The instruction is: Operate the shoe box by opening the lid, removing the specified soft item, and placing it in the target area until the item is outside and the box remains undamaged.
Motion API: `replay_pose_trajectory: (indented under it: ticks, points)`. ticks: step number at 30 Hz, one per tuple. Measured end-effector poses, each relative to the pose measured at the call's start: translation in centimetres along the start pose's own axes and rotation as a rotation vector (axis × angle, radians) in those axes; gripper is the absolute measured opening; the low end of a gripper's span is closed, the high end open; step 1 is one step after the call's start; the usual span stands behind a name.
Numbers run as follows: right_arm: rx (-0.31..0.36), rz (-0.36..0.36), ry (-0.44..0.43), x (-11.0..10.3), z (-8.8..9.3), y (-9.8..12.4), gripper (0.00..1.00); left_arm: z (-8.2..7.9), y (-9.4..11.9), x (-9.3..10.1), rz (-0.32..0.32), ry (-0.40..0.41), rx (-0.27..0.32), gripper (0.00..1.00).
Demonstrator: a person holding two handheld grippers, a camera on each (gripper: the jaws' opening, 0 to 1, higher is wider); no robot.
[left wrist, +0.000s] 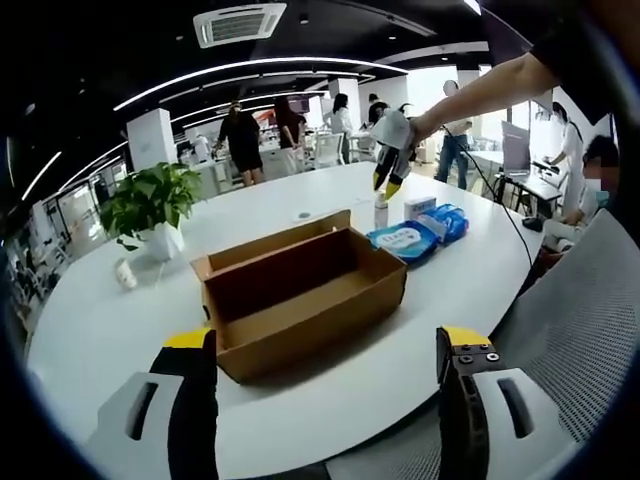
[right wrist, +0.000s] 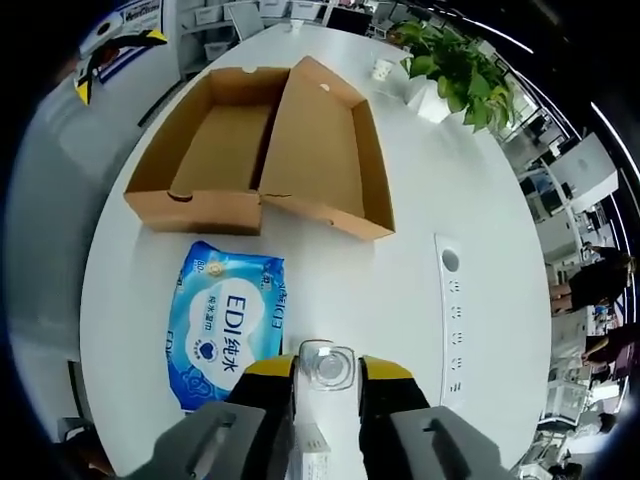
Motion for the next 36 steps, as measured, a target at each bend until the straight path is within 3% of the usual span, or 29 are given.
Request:
replay_pose_trajectory:
  ticks: [15, 19, 29, 36]
  points:
    - [0.04, 0.043, -0.059, 0.3, -1.6, 1.4, 0.29, -0.4, 0.3, -0.4, -0.027, 0.045, 0.012, 0.92]
    - [0.064, 0.059, -0.093, 0.6, -2.3, 2.0, 0.31, -0.4, 0.5, -1.1, -0.04, 0.104, 0.023, 0.88]
    - [0.129, 0.102, -0.234, 1.1, -4.4, 3.2, 0.32, 0.2, 0.6, -4.6, -0.103, 0.147, 0.015, 0.76]
    - [0.139, 0.124, -0.259, 1.0, -5.5, 3.1, 0.32, 0.5, 0.5, -7.3, -0.149, 0.159, 0.009, 0.68]
Point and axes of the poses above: the point that each gripper's makers call its tool centre point, and the gripper's own axes: y roughly backward along the fingers, x roughly to its right, z roughly out of its underside, the point moved 4 cm from there along y, roughly backward along the fingers, and after that the axes turned 4 degrees about y, right-handed, at the moved point
